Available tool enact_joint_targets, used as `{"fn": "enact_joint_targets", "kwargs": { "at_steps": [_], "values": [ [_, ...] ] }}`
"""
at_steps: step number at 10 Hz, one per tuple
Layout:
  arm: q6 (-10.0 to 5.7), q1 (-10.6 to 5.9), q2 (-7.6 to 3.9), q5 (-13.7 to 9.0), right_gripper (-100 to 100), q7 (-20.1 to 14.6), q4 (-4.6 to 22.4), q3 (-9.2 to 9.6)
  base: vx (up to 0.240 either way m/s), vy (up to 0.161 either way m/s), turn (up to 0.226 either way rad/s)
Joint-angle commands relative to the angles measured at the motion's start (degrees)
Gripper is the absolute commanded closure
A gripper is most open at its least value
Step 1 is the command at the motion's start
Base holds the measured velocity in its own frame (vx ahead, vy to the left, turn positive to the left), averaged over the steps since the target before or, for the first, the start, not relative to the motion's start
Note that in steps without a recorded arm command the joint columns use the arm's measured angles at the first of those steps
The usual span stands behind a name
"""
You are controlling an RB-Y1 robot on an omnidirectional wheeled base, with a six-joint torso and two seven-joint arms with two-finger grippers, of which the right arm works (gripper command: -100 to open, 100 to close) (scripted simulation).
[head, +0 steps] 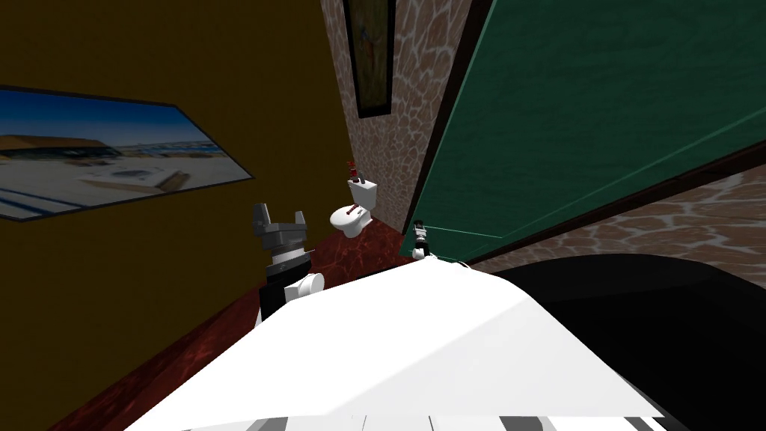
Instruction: Pull the door open
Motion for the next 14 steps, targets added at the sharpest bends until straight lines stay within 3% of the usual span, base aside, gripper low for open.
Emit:
{"fn": "enact_joint_targets", "kwargs": {
  "at_steps": [1, 6, 10, 12, 14],
  "values": [
    [0.01, 0.31, -0.56, 0.5, 100, -1.1, -0.1, 0.78, -0.098, 0.02, 0.1],
    [0.05, 1.15, -2.09, 1.7, 100, -4.0, -0.3, 2.93, -0.197, 0.026, 0.088],
    [0.1, 2.27, -4.12, 3.3, 100, -7.9, -0.6, 5.77, -0.214, -0.023, 0.123],
    [-0.27, 1.98, -4.38, 3.4, 100, -8.0, -0.2, 5.79, -0.144, 0.009, 0.039],
    [-0.43, 2.48, -4.88, 4.3, 100, -9.5, -0.4, 7.26, -0.188, -0.019, 0.076]
  ]
}}
